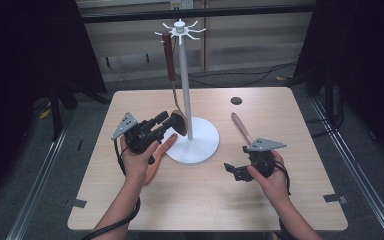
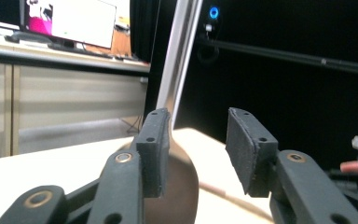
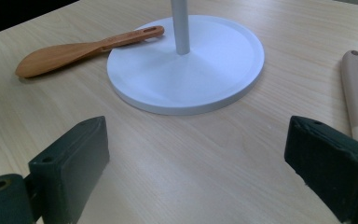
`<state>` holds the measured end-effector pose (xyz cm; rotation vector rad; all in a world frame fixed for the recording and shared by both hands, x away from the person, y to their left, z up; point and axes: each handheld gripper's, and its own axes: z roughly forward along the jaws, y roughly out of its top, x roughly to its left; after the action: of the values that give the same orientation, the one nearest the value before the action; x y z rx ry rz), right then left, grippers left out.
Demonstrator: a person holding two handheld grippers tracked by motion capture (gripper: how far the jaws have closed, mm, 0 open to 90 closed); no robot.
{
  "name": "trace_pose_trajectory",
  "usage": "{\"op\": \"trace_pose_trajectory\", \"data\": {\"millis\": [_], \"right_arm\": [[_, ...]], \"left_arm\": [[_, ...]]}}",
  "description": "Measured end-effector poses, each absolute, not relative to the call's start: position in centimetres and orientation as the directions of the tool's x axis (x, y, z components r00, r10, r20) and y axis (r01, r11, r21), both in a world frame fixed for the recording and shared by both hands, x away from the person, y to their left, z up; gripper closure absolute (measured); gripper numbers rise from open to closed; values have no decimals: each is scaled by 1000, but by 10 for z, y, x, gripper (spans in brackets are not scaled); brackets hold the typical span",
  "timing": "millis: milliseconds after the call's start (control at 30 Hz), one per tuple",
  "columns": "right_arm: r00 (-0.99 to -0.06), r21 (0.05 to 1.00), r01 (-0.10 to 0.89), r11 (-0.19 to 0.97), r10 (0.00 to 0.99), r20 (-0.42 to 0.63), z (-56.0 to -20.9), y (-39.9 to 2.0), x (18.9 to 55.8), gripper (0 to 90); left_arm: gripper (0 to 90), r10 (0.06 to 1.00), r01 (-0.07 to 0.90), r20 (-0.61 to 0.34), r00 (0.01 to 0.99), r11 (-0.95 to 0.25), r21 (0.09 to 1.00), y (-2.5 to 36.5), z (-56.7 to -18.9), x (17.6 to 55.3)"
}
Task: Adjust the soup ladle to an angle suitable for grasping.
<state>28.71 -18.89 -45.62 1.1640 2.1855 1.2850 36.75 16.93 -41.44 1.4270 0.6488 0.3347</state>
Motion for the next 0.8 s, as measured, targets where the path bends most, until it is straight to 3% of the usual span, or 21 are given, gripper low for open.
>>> {"op": "trace_pose_trajectory", "data": {"millis": [667, 800], "right_arm": [[-567, 797, 537, 278, 818, 96, -459, -194, 305, 64], [-548, 777, 556, 293, 833, 78, -457, -196, 313, 78]], "left_arm": [[339, 582, 235, -164, 797, -47, 971, 158, -446, 349], [336, 571, 252, -177, 802, -55, 966, 158, -450, 348]]}}
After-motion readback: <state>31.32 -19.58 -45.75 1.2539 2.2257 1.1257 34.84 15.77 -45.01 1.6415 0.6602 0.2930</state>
